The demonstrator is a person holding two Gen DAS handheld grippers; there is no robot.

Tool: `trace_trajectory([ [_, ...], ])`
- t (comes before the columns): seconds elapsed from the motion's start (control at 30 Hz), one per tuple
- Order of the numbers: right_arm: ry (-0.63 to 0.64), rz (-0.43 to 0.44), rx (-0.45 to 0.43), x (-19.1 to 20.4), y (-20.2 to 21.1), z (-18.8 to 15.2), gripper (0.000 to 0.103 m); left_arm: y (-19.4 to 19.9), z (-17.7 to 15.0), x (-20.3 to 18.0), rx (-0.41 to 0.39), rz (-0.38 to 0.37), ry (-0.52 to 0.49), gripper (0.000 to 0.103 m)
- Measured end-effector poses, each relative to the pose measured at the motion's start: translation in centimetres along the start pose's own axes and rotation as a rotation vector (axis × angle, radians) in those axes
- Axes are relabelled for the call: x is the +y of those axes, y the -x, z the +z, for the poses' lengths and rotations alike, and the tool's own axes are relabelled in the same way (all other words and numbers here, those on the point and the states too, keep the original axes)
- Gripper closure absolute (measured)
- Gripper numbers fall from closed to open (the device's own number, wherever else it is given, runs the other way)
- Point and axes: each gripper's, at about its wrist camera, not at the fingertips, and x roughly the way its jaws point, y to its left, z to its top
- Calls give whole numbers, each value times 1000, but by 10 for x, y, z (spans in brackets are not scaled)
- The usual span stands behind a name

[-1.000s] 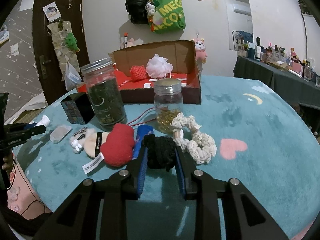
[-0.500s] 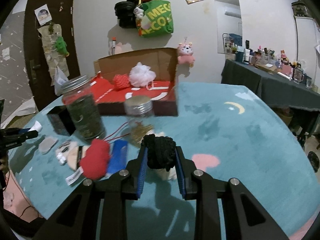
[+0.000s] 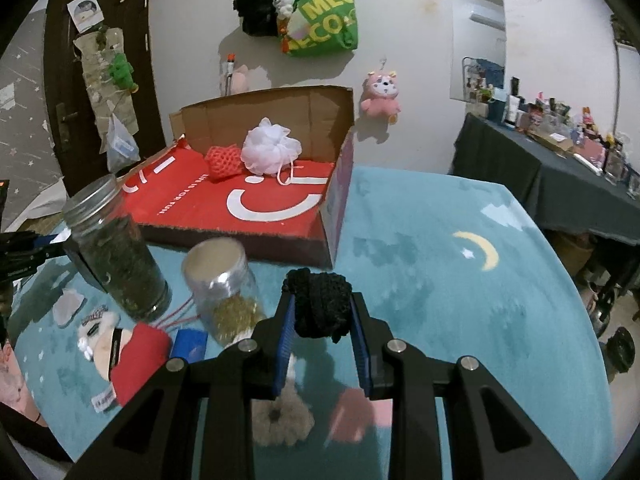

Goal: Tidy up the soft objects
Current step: 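Carry the white sock and black scrunchie with both tools into the box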

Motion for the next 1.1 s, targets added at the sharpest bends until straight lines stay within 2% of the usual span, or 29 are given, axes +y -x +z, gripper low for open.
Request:
trace_trajectory([
  [0.2, 45, 37, 20, 0, -15, 21, 74, -10, 18, 5, 4, -21, -44, 80],
  [0.67, 105, 143, 63, 5, -41, 62, 74, -25, 59, 4, 10, -134, -110, 80],
  [0.97, 206, 136, 156, 26, -82, 90, 74, -50, 93, -12, 54, -174, -171, 80],
  [1.1, 259, 111, 208, 36, -102, 99, 74, -68, 106, -19, 103, -168, -187, 80],
])
